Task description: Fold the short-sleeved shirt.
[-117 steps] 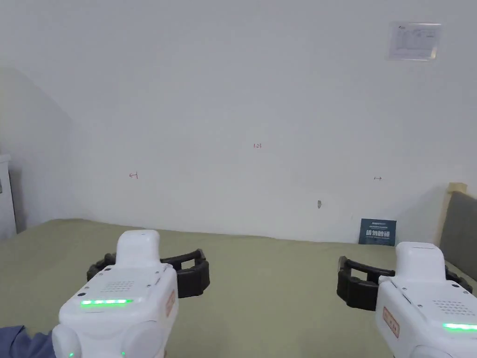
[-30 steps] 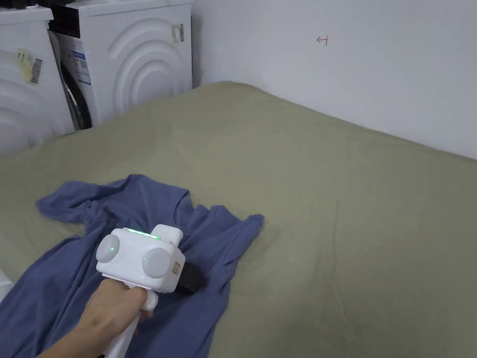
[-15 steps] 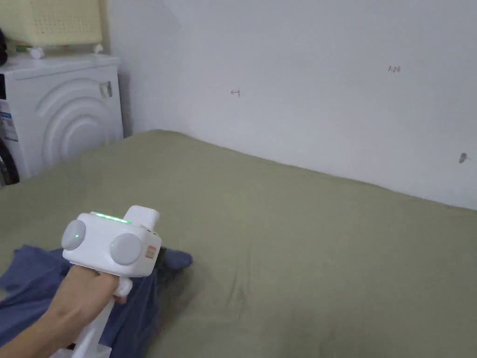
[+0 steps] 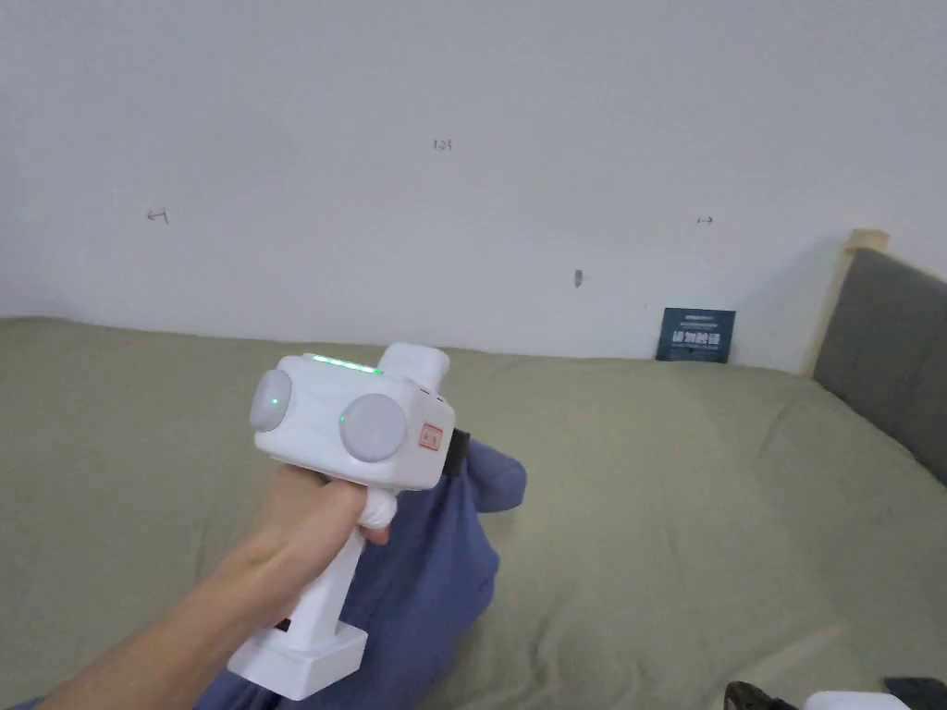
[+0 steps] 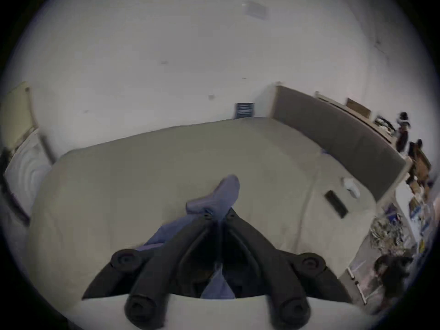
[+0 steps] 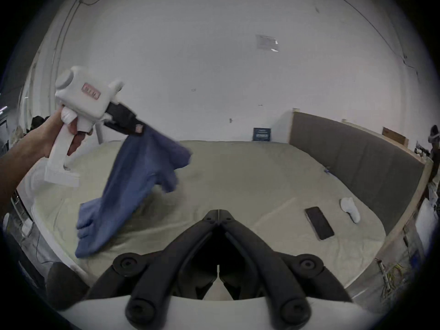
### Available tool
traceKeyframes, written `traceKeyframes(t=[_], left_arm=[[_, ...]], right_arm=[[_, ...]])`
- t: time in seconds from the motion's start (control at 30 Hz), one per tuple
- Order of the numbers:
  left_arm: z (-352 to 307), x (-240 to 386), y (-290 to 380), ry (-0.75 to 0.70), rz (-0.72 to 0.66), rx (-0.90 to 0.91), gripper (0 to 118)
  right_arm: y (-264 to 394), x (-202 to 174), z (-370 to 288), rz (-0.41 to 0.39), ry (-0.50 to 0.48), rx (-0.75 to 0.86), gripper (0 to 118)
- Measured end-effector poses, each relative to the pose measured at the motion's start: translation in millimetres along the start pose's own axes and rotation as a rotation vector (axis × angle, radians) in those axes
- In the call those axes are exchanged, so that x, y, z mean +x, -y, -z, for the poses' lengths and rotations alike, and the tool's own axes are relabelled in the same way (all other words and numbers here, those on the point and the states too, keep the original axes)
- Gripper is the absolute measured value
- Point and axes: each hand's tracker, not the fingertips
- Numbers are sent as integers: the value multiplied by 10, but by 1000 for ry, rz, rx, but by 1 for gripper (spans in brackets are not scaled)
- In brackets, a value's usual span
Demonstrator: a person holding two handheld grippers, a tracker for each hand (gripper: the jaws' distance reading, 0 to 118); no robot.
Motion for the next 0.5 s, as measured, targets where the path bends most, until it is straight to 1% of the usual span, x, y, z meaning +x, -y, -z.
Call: traceKeyframes(t=[0.07, 0.17, 0.37, 0.4, 0.43, 0.5], left_arm=[[178, 327, -10, 64, 9, 1, 3], [590, 627, 162, 131, -7, -70, 3], [1539, 766, 915, 129, -56, -283, 4], [1653, 756, 1043, 124, -60, -315, 15], [1726, 723, 1159, 123, -69, -319, 41], [1727, 663, 1333, 128, -80, -276, 71]], right_arm=[[37, 89, 39, 11, 18, -8, 0], [129, 173, 140, 35, 39, -36, 0], [322, 234, 416, 46, 49, -109, 0], [349, 242, 465, 45, 48, -121, 0], [367, 250, 513, 45, 49, -135, 0], [371, 245, 544, 41, 47, -145, 0]])
